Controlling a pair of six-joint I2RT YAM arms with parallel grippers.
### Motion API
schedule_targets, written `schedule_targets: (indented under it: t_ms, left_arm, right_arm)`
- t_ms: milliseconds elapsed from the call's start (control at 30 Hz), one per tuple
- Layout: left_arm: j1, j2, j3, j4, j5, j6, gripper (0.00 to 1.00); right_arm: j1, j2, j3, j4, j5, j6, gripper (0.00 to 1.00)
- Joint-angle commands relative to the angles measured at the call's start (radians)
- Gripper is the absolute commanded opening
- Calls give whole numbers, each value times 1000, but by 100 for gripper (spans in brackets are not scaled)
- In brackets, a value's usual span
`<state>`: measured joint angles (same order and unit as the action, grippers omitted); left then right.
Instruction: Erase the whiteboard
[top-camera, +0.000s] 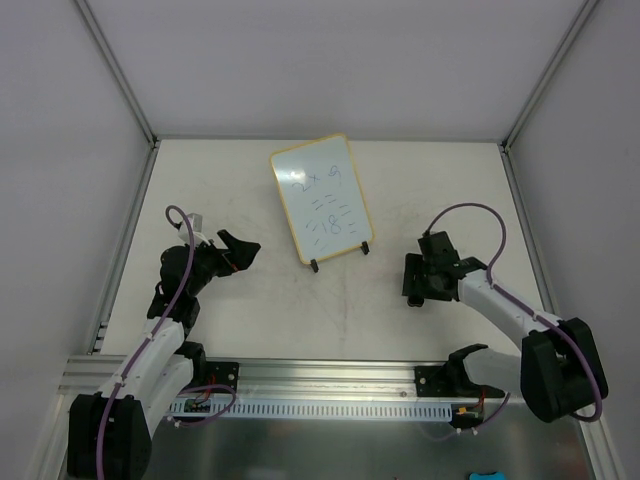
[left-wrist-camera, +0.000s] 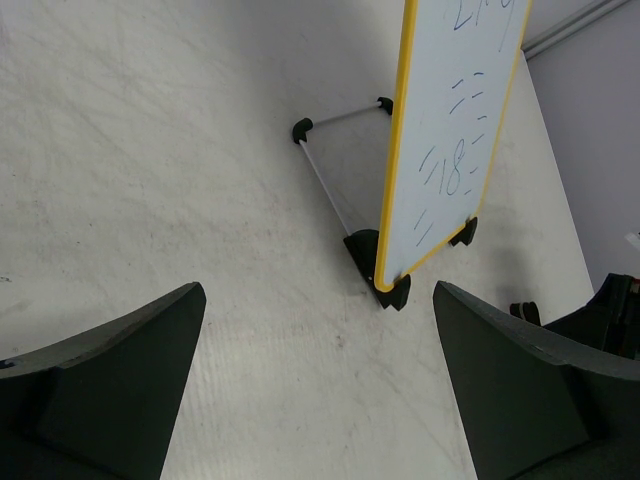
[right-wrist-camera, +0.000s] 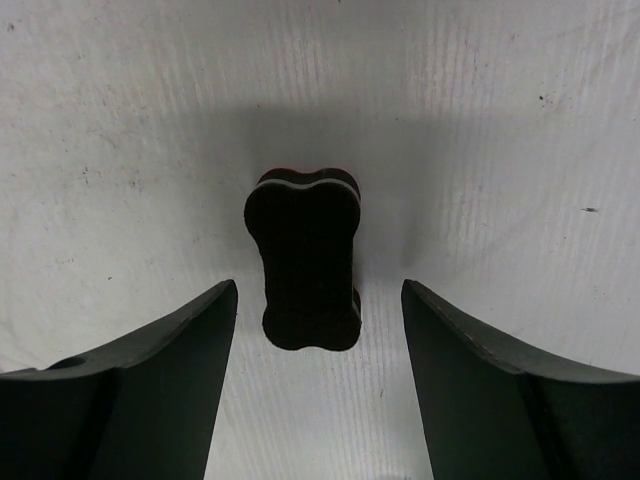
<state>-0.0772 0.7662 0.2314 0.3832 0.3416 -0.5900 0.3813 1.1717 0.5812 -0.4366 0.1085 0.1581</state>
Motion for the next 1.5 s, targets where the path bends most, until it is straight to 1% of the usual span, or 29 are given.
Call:
schedule_targets:
  t_ms: [0, 167, 400, 500, 567, 933, 1000, 1167, 1267, 1367, 1467]
  left_arm:
    - [4, -4, 36, 19, 31, -5, 99]
    - [4, -5, 37, 17, 28, -2, 99]
    - [4, -7, 37, 13, 25, 2, 99]
    - [4, -8, 37, 13, 25, 2, 99]
    - [5, -7, 39, 13, 27, 4, 99]
    - [4, -8, 40, 8, 27, 7, 99]
    - [4, -7, 40, 8, 25, 7, 99]
    - [4, -5, 42, 6, 27, 7, 99]
    - [4, -7, 42, 5, 27, 9, 99]
    - [4, -11, 42, 2, 25, 10, 99]
    - [4, -13, 42, 2, 25, 10, 99]
  right_arm:
    - [11, 26, 26, 2, 10, 17, 69]
    - [22, 94, 69, -19, 17, 5, 64]
    - [37, 112, 104, -31, 60, -3, 63]
    - [39, 123, 117, -34, 59, -15, 61]
    - [37, 131, 121, -34, 57, -17, 55]
    - [36, 146, 120, -37, 45, -17, 55]
    - [36, 148, 121, -36, 48, -17, 51]
    - [36, 180, 137, -48, 34, -25, 50]
    - [37, 200, 147, -51, 33, -25, 38]
    - [37, 200, 147, -53, 31, -25, 38]
    - [36, 200, 149, -53, 28, -26, 32]
